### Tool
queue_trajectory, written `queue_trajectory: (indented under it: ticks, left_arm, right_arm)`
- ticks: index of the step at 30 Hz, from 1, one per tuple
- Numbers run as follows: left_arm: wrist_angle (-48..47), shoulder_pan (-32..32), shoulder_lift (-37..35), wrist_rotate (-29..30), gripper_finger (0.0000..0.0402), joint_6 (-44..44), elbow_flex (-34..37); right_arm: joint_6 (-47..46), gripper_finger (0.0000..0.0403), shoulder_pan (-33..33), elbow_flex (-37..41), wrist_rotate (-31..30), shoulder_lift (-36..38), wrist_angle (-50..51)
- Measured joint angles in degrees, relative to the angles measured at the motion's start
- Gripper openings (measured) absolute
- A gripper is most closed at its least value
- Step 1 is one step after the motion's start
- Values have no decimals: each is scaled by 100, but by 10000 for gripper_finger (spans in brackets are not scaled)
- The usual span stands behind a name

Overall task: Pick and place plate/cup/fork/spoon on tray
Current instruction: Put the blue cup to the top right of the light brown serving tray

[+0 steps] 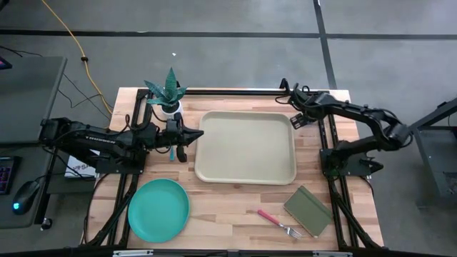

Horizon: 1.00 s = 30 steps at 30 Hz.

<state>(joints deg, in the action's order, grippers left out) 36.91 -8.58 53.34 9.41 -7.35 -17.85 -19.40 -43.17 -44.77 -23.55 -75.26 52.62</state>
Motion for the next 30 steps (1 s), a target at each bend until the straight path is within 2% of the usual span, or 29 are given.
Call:
queue_trajectory:
  ticks: [8,19,25,30]
  left_arm:
    - [0,0,0,0,0,1,-2]
    - [2,-2,0,-2,0,2,-2]
    - [2,-3,0,-2,0,4,-2]
    - [2,-4,0,-2,0,4,-2]
  right_arm:
    - [2,165,-36,2,-105,-119,-125]
    - [9,9,-7,-40,15,-119,-149]
    - [10,6,344,-525,-144,-117,285]
    - [-107,5,941,-1386,-285,-117,955]
